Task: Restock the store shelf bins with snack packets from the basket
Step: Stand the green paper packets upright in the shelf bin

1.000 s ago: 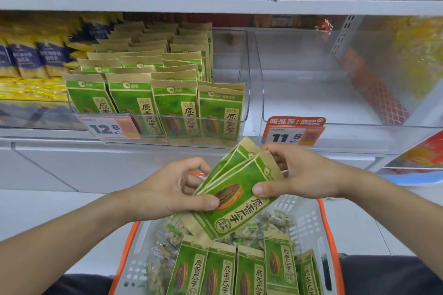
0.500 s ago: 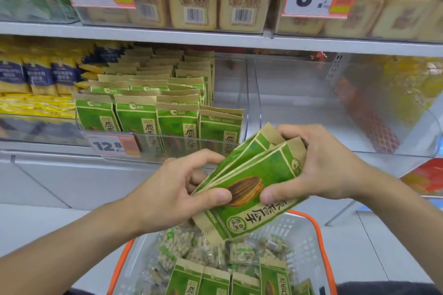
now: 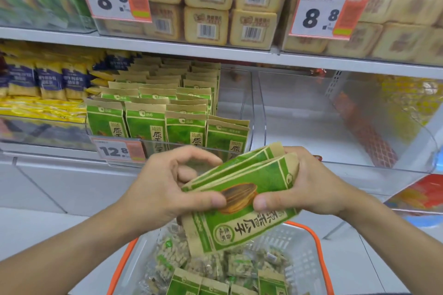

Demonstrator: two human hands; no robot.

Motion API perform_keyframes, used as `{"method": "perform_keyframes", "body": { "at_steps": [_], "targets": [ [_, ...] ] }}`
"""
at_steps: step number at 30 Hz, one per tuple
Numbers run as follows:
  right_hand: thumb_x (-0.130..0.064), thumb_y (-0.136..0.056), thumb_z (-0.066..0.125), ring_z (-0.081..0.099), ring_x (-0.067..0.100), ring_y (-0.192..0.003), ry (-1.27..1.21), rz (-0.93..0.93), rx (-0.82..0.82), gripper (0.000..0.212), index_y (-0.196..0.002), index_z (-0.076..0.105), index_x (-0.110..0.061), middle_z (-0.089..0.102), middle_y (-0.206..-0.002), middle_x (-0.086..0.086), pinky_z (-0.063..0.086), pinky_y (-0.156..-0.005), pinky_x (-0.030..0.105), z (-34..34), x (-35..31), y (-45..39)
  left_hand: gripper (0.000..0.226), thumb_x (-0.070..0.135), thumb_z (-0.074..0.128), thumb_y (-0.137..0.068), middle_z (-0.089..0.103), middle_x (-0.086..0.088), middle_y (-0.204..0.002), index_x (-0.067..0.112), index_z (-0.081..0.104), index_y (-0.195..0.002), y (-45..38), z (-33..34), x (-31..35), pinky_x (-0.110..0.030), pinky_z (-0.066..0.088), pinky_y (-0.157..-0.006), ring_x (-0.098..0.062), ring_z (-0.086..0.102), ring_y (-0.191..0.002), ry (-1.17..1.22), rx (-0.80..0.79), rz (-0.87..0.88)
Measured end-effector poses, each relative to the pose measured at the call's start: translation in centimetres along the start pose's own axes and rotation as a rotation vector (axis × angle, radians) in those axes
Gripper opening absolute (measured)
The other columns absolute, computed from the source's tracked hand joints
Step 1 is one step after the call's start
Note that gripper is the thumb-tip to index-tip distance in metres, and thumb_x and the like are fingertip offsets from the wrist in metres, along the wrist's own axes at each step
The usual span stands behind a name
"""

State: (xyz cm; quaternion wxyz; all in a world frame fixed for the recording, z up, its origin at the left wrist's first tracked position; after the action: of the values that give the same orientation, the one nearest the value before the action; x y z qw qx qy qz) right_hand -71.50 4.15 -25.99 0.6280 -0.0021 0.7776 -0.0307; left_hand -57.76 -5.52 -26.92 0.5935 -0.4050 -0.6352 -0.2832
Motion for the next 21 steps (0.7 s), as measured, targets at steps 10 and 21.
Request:
{"method": "perform_keyframes", "body": {
  "at_steps": [10, 21],
  "targets": [
    [-0.041, -0.056, 0.096, 0.071, 0.001, -0.087, 0.573, -0.393, 0.605, 0.058, -0.104, 0.064, -0.029, 0.072, -0.099, -0.022, 0.057, -0.074, 0.019, -5.0, -8.7, 2.4, 0.042, 0.056, 0.071, -0.078, 0.07, 0.008, -0.093, 0.029, 0.06, -0.108, -1.5, -4.2, 1.2, -0.03, 0.054, -0.073, -0.014, 0.065, -0.082, -0.183, 0.387, 0.272],
    [-0.04, -0.071, 0.084, 0.071, 0.02, -0.082, 1.267, -0.47, 0.424, 0.056, -0.116, 0.064, -0.015, 0.073, -0.095, -0.003, 0.059, -0.072, 0.044, -4.5, -13.0, -5.1, 0.052, 0.021, 0.067, -0.086, 0.04, -0.005, -0.152, 0.014, 0.053, -0.136, -3.5, -4.9, -0.1, -0.048, 0.022, -0.12, -0.023, 0.023, -0.149, -1.072, 0.467, 0.466]
  ]
}}
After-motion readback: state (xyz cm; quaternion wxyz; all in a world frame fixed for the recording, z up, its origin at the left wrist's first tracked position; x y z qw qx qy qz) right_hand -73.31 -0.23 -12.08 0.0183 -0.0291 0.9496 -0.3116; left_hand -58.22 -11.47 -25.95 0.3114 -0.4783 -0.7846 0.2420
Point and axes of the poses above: each hand's wrist, its own y-axis away from the middle knuckle, its own z-axis out of the palm, x = y × z, the point moved 9 cm from there along -y, towards the middle knuckle
